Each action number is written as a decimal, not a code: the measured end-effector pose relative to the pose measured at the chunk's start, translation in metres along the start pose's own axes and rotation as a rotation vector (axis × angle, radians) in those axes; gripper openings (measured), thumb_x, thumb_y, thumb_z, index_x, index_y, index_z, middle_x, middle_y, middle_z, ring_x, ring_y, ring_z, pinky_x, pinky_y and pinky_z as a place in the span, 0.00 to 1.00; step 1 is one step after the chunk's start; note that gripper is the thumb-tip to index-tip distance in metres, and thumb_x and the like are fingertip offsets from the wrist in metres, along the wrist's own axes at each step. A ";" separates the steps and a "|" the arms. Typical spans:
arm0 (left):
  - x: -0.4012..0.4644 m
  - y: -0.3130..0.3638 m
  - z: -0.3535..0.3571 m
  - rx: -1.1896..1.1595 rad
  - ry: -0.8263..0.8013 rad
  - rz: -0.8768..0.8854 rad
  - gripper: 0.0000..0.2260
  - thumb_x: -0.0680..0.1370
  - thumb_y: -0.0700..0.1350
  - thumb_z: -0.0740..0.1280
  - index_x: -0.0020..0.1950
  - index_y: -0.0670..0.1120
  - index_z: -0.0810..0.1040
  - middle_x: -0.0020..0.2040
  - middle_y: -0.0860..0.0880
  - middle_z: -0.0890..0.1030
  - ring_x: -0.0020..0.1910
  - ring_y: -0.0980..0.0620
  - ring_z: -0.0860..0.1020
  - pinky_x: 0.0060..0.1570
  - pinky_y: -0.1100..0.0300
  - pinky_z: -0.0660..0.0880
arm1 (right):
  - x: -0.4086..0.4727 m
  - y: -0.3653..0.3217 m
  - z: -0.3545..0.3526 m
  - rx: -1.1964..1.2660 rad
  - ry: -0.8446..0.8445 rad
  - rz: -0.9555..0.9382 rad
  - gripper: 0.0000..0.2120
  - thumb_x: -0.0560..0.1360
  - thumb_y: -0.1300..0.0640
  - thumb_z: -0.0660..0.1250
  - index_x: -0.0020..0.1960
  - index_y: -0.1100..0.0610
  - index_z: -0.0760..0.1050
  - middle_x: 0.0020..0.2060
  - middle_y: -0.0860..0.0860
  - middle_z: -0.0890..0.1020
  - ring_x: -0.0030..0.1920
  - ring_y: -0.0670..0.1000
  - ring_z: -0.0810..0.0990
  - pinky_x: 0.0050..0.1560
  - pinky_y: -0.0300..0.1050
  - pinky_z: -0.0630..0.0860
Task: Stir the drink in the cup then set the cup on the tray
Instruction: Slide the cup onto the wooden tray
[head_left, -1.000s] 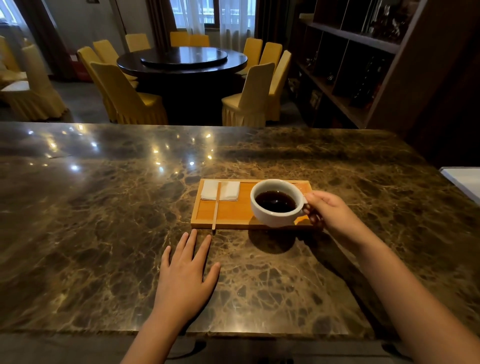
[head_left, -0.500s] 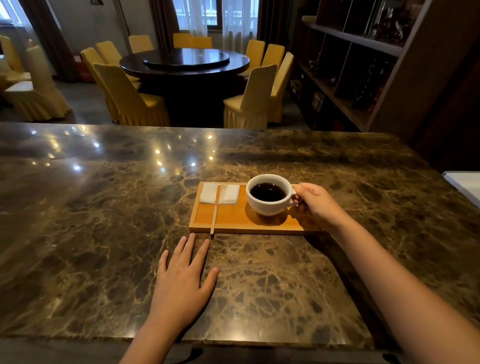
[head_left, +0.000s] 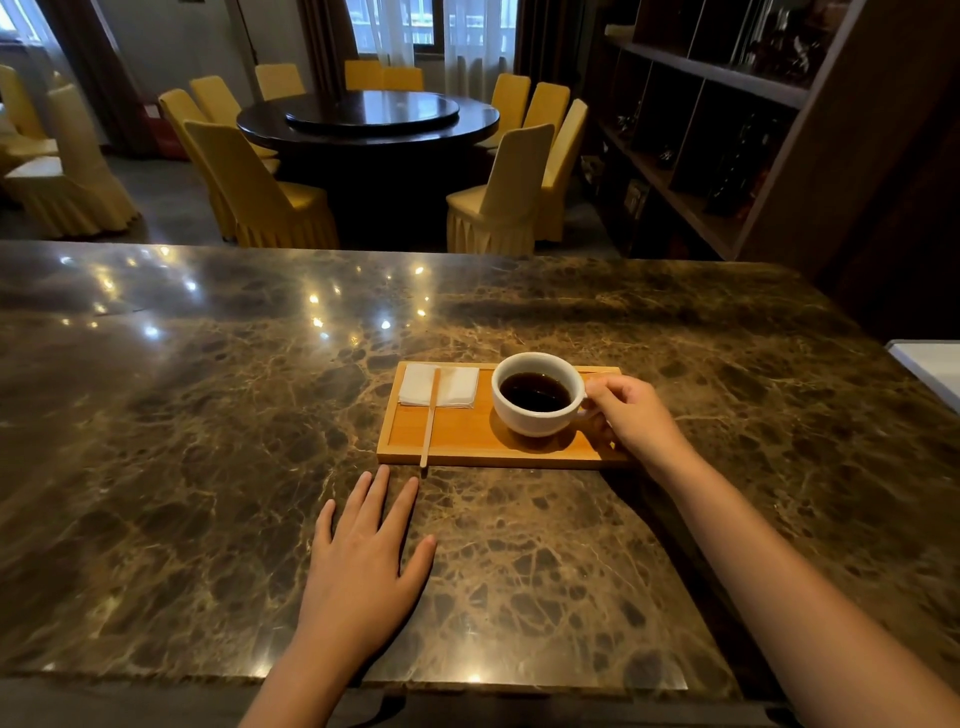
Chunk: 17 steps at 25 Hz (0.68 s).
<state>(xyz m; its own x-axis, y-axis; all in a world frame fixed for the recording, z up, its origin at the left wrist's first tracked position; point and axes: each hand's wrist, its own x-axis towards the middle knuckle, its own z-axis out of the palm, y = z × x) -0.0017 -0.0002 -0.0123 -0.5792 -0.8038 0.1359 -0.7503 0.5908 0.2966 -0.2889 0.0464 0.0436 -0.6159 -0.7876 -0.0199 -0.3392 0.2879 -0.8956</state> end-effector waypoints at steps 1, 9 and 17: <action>0.000 0.000 0.000 -0.001 0.001 0.001 0.31 0.71 0.65 0.41 0.73 0.56 0.52 0.74 0.50 0.49 0.71 0.55 0.43 0.70 0.46 0.42 | 0.001 0.001 0.002 -0.003 0.029 0.001 0.13 0.78 0.55 0.58 0.45 0.61 0.78 0.43 0.63 0.82 0.37 0.53 0.75 0.34 0.45 0.71; -0.001 0.002 -0.003 0.017 -0.027 -0.007 0.32 0.70 0.65 0.38 0.73 0.56 0.49 0.75 0.51 0.46 0.72 0.55 0.41 0.71 0.47 0.41 | 0.005 -0.006 0.010 -0.078 0.148 0.002 0.12 0.78 0.54 0.58 0.45 0.58 0.78 0.43 0.58 0.82 0.38 0.50 0.75 0.42 0.50 0.74; -0.001 0.002 -0.003 0.024 -0.033 0.001 0.32 0.70 0.65 0.39 0.73 0.56 0.49 0.75 0.50 0.47 0.72 0.55 0.42 0.71 0.47 0.42 | 0.007 -0.007 0.010 -0.037 0.147 -0.007 0.11 0.78 0.54 0.60 0.45 0.58 0.79 0.40 0.56 0.81 0.39 0.53 0.76 0.42 0.51 0.75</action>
<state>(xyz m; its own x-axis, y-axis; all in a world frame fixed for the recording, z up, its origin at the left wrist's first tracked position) -0.0014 0.0014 -0.0092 -0.5898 -0.8007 0.1049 -0.7568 0.5934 0.2741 -0.2842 0.0337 0.0450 -0.7098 -0.7024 0.0535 -0.3678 0.3047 -0.8785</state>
